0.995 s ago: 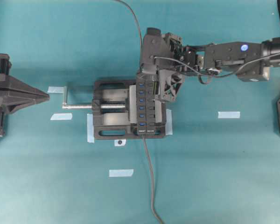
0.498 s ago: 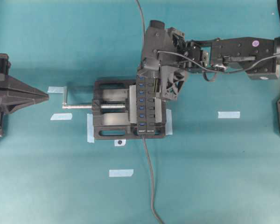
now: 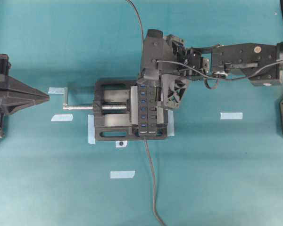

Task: Insert the USB into the center port of the fixed hub
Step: 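Lift the plug and align it with the hub's center port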

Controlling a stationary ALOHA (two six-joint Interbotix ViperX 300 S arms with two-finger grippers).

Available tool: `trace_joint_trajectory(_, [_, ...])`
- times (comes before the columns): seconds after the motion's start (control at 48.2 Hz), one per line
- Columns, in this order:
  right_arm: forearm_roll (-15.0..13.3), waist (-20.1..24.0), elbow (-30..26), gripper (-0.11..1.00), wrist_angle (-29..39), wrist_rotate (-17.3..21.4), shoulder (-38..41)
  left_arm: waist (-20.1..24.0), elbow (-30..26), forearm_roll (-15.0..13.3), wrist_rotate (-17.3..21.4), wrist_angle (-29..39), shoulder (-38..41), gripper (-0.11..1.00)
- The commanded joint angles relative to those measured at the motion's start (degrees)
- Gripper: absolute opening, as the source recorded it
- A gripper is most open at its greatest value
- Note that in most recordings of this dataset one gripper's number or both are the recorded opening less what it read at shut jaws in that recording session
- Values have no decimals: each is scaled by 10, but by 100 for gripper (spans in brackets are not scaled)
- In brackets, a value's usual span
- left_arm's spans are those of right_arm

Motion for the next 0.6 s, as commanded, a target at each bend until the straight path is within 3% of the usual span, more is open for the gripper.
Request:
trace_joint_trajectory(0.0, [1,3,-14,7,-3,5,-19,1,-11,1,-1,-3,3,0])
trace_joint_trajectory(0.581, [1,16,-12,7,7,5,-19,2,-10,0,-1,-3,3,0])
